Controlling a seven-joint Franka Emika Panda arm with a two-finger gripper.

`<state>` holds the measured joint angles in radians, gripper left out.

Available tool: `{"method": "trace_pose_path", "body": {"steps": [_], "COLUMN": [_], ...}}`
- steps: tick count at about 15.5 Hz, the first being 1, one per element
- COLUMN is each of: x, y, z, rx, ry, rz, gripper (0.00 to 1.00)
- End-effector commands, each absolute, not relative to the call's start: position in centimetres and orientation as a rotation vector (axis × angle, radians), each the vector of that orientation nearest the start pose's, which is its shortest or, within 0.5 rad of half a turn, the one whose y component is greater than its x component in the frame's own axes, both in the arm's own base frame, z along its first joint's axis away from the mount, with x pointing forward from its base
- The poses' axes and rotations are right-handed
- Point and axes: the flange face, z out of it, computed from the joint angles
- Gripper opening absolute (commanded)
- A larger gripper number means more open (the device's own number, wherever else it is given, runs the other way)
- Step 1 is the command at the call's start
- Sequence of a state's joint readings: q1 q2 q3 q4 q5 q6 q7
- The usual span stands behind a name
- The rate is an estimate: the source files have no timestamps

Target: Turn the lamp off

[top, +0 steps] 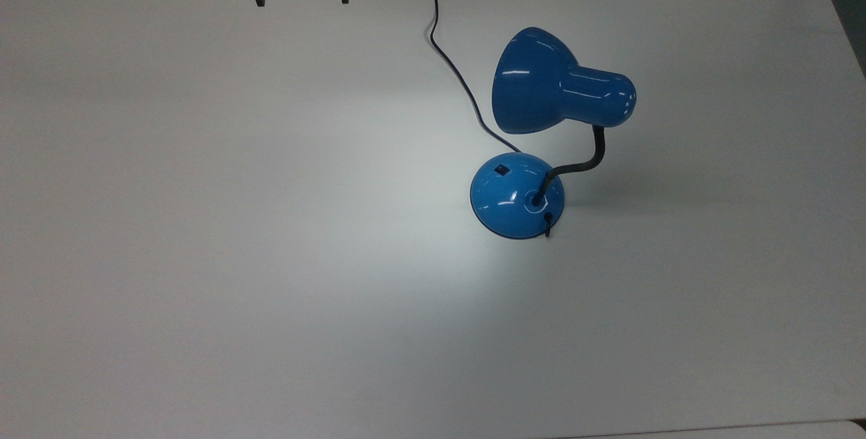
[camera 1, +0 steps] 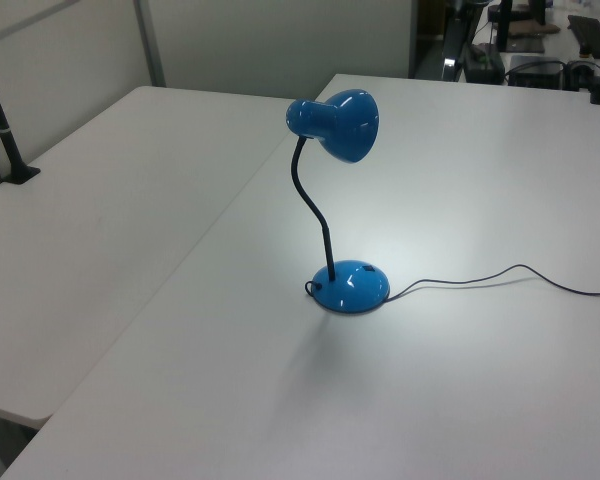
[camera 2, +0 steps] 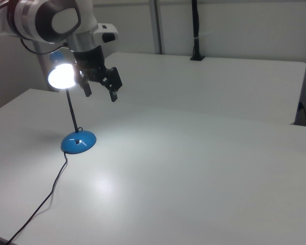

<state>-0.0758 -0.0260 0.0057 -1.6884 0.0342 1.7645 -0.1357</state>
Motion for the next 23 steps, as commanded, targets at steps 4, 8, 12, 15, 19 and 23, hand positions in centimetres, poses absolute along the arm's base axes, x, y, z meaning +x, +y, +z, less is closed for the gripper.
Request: {"method": "trace_pose_path", "body": {"steps": [4,8,12,15,19,23], "x": [55.8,55.8,55.7,56.5,56.8,58.7], "y": [-3.1,-3.1,-2.4,0.3,2.8,7.7], "z": [60.2,60.2,58.2,56.4,53.4,48.7], "rx": [-3.126,-3.126,-3.110,-3.101,-3.111,-3.121], "ry": [-0.129,-0.143,-0.345,-0.516,-0.478,-0.214], "rz": [-0.122,-0.125,-0.061,-0.007,0.054,0.059], "gripper": [1.00,1.00,1.00,1.00,0.81,0.00]}}
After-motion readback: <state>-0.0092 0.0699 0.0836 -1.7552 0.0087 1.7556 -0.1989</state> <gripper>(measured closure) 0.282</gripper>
